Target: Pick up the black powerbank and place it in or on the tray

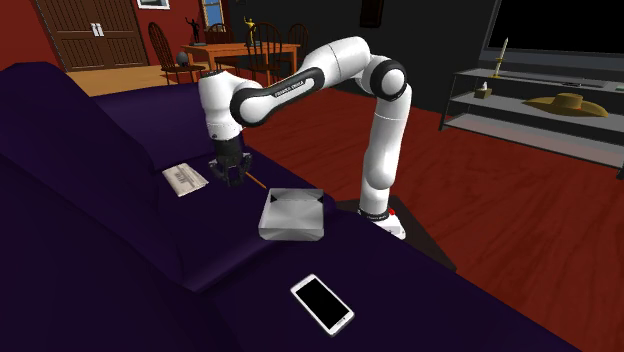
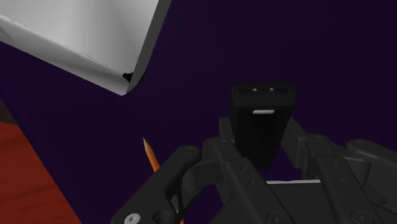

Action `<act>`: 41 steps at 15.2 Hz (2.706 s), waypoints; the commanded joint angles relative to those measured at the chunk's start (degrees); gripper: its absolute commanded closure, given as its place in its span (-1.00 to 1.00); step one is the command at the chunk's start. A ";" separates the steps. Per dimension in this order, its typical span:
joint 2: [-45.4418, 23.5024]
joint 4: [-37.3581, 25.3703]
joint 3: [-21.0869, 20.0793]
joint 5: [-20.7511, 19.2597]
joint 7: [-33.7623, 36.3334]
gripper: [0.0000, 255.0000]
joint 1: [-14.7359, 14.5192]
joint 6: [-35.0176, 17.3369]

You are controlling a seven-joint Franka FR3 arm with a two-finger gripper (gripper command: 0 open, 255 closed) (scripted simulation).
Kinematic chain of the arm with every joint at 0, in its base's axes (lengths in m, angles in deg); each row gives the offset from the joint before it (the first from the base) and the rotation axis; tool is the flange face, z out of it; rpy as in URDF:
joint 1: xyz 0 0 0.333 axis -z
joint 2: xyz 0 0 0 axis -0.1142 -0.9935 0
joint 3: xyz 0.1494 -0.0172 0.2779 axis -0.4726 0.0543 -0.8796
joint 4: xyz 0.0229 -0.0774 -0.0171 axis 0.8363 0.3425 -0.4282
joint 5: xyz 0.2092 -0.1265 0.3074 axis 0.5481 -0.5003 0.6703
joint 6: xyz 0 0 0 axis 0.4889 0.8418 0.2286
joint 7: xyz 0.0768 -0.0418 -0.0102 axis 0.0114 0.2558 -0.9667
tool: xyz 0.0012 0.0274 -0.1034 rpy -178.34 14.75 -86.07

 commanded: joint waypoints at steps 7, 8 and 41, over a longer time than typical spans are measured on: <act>5.66 1.22 0.53 2.15 -1.17 1.00 -0.13 4.06; 8.10 3.57 0.76 3.05 -1.61 1.00 -0.33 4.01; 31.78 32.97 1.81 11.40 -4.37 -1.00 -5.62 -2.25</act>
